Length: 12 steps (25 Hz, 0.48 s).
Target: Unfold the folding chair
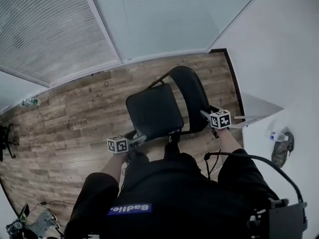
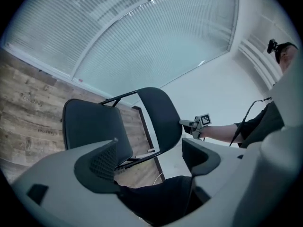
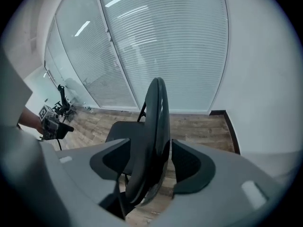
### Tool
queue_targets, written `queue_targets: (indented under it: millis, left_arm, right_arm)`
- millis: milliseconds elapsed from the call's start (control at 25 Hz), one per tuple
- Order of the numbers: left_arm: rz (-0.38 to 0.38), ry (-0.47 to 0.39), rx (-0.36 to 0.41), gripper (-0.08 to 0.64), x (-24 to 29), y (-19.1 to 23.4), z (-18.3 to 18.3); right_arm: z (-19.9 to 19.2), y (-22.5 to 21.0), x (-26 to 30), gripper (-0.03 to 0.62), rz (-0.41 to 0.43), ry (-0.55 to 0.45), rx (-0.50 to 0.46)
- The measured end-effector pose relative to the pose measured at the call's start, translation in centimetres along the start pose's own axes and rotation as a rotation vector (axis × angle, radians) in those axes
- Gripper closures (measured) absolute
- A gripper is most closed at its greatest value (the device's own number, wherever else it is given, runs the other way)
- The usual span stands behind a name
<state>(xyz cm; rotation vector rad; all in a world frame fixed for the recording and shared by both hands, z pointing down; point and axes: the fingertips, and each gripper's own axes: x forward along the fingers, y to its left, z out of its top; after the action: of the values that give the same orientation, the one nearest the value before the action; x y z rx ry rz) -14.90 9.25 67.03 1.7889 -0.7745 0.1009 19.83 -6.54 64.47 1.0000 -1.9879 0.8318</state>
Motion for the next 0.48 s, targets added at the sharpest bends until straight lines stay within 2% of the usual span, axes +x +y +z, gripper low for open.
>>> queue_targets:
  millis: [120,240,360,480]
  left_arm:
    - [-0.048,-0.038,0.061,0.152,-1.7,-4.0,2.4]
    - [-0.104,-0.116,0.134,0.152,-2.8,-8.5,5.9]
    - [-0.176,-0.197,0.198,0.152,-3.5,-13.8,8.4]
    - [-0.228,-0.244,0.257,0.153,-4.2,-18.0,10.4]
  right_arm:
    - [0.4,1.3,-3.3,0.351,-0.038,-0.064,-0.003]
    - [1.5,3.8,-5.8,0.351,-0.046,-0.129,-0.034]
    - [1.9,7.9,-7.4,0.353,0.004,-0.164,-0.121]
    - [3.1,12.3,-8.1,0.353,0.087,-0.222,-0.149]
